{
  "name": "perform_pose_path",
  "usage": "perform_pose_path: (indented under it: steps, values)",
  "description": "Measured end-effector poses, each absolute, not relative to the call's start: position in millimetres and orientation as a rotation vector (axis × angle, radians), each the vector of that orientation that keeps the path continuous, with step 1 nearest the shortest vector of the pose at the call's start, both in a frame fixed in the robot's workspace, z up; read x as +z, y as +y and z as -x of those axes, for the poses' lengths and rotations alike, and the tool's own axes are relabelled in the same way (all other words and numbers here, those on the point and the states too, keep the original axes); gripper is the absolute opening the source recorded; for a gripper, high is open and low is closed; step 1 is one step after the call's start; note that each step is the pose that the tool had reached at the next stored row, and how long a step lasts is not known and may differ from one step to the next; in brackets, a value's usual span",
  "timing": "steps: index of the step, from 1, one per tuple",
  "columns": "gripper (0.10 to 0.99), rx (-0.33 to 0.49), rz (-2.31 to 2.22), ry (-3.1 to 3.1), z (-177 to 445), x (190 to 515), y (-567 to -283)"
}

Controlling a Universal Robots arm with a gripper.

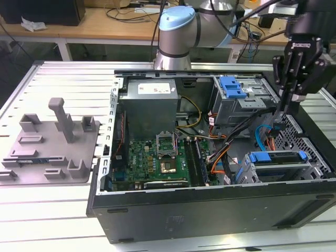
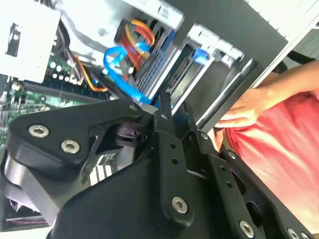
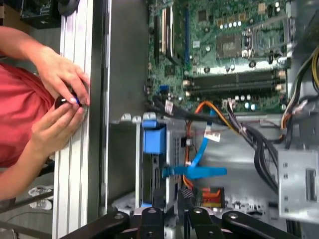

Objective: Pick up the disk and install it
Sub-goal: 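Insert the first disk wire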

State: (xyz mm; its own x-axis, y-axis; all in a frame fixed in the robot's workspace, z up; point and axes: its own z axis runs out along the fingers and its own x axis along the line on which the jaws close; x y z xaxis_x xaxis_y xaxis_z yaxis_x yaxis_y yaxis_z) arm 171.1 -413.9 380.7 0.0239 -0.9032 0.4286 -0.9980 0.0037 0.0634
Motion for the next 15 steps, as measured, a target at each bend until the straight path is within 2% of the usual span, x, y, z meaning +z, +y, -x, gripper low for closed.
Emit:
perform_pose_path:
  steps: [4,9,15]
  values:
    - [0.259,0.395,-1.961,-1.953,-171.3,376.9,-412.9]
    - [0.259,0.459,-1.943,-2.002,-171.2,375.6,-410.3]
    - [0.259,0.438,-1.841,-2.081,-171.1,368.4,-410.1]
